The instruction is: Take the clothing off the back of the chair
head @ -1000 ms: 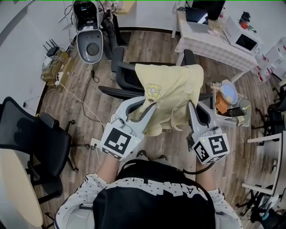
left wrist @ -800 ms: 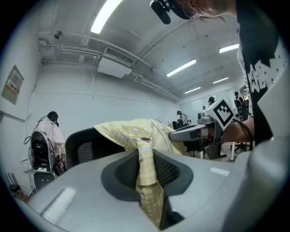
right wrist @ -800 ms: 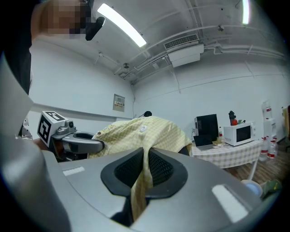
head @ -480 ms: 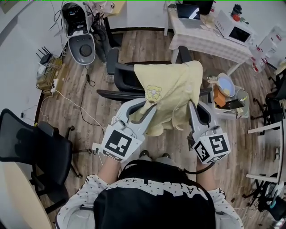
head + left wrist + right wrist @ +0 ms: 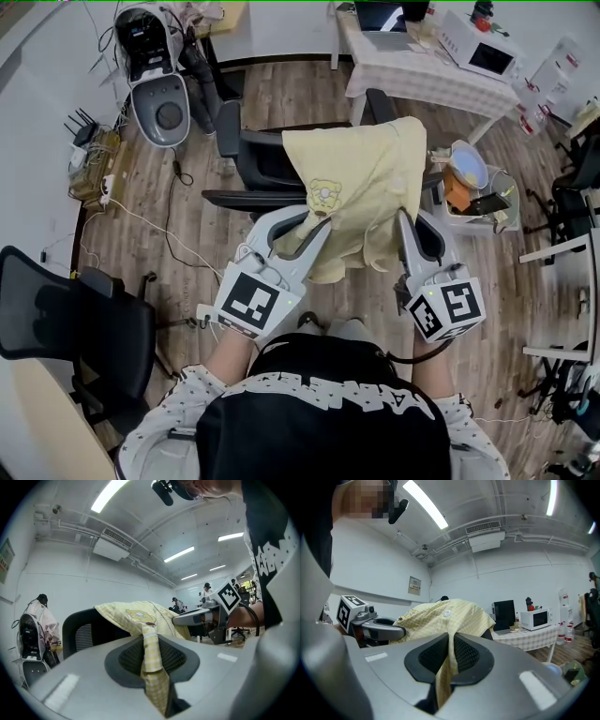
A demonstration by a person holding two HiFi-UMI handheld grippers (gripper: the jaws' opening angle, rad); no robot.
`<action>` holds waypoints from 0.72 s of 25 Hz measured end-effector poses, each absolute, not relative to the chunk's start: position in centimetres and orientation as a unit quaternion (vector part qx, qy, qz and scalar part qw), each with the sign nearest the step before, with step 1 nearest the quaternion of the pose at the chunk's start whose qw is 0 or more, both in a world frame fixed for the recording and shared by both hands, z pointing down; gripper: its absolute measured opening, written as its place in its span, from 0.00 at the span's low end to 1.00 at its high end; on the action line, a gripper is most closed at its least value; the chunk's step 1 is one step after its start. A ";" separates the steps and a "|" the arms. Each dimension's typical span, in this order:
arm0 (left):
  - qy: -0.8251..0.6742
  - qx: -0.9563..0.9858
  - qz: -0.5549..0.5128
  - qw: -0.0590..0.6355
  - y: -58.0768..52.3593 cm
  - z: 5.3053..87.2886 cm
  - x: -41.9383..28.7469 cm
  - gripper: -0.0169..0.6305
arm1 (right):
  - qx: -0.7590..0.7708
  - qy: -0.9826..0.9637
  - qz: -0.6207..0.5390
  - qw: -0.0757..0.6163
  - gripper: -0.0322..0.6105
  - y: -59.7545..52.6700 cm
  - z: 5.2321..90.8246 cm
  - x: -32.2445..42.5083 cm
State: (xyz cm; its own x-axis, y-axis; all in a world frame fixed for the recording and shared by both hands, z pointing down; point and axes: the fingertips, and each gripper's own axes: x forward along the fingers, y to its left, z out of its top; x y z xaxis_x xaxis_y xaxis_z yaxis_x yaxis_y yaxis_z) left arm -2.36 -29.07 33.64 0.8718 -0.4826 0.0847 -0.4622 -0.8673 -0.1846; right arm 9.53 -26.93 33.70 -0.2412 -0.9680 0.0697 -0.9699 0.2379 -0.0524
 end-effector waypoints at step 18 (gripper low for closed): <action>0.248 -0.962 -0.071 0.088 -28.1 33.5 -2.8 0.13 | 0.613 -0.789 0.042 0.009 0.11 -26.0 33.6 9.1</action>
